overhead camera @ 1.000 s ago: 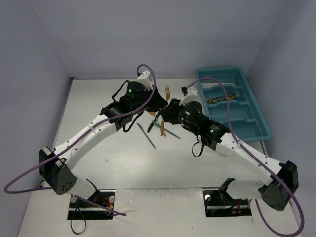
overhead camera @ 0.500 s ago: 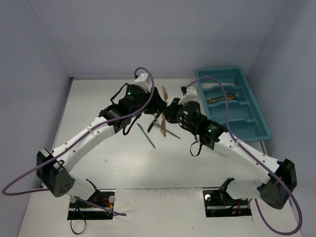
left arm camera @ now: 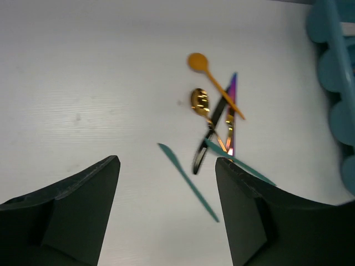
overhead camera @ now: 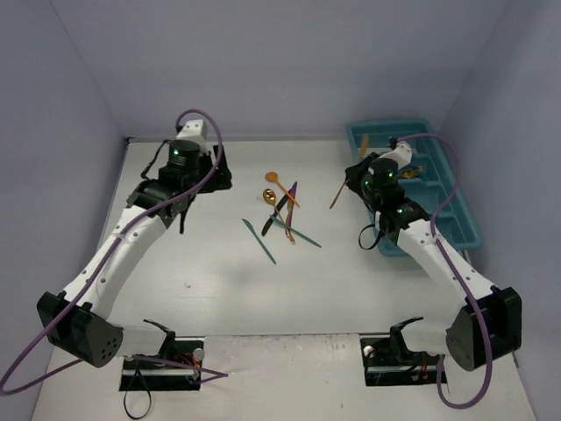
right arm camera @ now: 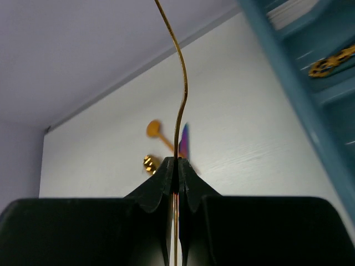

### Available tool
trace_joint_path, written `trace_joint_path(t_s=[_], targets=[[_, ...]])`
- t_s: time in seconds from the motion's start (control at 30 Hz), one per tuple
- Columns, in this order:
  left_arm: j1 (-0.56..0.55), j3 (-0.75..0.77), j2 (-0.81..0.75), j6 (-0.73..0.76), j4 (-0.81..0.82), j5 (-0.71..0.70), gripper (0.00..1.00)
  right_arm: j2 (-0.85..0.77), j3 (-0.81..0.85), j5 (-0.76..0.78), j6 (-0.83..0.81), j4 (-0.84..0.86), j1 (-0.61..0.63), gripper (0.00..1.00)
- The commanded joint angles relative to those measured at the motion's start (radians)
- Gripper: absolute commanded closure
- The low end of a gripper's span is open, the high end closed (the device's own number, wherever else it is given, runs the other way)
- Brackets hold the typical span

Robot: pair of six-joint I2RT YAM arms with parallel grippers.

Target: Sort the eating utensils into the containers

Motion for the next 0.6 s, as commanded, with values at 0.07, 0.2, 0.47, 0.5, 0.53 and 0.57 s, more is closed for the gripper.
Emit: trace_joint_path(t_s=[0.07,0.2,0.47,0.5,0.53,0.57], targets=[[0.113,-0.051,-0.093,0.186,-0.096,-0.100,0.32,0.152,0.089,-0.001,0.131,0.112,-0.255,1.00],[0.122,-0.142,-0.125,0.191,-0.060,-0.145,0.32,0.286,0.156,0.007,0.209,0.148,-0.355,1.00],[0.130,-0.222,-0.132,0.191,-0.015,-0.132,0.32,0.498,0.289,0.167,0.327,0.198,-0.441,1.00],[0.130,-0.222,-0.131,0.190,-0.015,-0.128,0.32,0.521,0.309,0.183,0.339,0.198,-0.445,1.00],[0.130,-0.224,-0.131,0.189,-0.015,-0.119,0.32,0.550,0.334,0.200,0.341,0.198,-0.447,1.00],[0.130,-0.223,-0.132,0.188,-0.015,-0.116,0.32,0.570,0.352,0.207,0.344,0.198,-0.449,0.99]])
